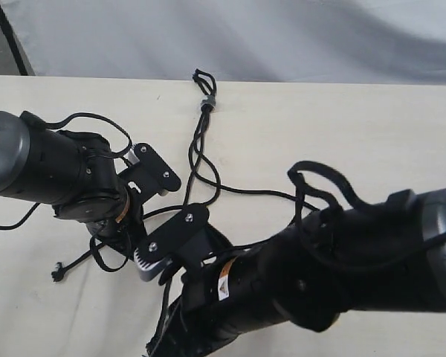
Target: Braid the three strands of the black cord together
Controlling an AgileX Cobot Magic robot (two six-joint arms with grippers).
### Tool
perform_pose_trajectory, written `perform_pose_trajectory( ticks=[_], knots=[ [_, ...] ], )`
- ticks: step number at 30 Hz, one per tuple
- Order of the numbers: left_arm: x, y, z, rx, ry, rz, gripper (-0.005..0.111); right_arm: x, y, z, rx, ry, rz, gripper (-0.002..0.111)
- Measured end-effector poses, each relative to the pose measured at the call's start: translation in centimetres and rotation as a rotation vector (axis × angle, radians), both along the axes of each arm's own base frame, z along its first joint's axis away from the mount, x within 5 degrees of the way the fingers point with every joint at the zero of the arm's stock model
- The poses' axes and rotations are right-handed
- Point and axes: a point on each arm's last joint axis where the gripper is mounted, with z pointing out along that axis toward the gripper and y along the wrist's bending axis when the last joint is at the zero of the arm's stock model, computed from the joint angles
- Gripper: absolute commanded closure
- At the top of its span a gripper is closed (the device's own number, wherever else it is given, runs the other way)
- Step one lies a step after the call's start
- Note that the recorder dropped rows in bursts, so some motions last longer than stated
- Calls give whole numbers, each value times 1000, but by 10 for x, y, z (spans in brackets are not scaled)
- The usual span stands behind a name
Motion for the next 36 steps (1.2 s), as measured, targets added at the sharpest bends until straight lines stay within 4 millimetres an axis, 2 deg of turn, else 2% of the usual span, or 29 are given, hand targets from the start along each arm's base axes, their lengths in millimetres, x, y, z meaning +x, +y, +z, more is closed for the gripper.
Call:
perform_pose_trajectory(
  ticks=[2, 4, 8, 12, 14, 16, 17, 19, 20, 25, 29, 36],
  knots=[
    [0, 0, 0, -1, 0, 2, 106, -6, 5, 1, 14, -9, 18, 49],
    [0, 0, 0, -1, 0, 2, 106, -12, 9, 2, 28, -22, 36, 43],
    [0, 0, 0, -1, 0, 2, 106, -20, 16, -4, 30, -35, 65, 43],
    [0, 0, 0, -1, 0, 2, 106, -20, 20, -24, -5, -34, 72, 44],
    [0, 0, 0, -1, 0, 2, 106, -19, 21, -32, -22, -39, 78, 54],
    [0, 0, 0, -1, 0, 2, 106, -18, 22, -36, -29, -52, 90, 73],
    [0, 0, 0, -1, 0, 2, 106, -18, 22, -37, -32, -55, 96, 87],
    [0, 0, 0, -1, 0, 2, 106, -18, 22, -37, -32, -64, 105, 104],
    [0, 0, 0, -1, 0, 2, 106, -18, 22, -37, -32, -65, 107, 108],
    [0, 0, 0, 1, 1, 3, 106, -21, 19, -35, -60, -37, 130, 108],
    [0, 1, 0, 9, 5, 6, 106, -27, 13, -26, -90, -12, 174, 108],
    [-4, 8, 0, 65, 40, 70, 106, -36, -16, -21, -119, -34, 214, 108]
  ],
)
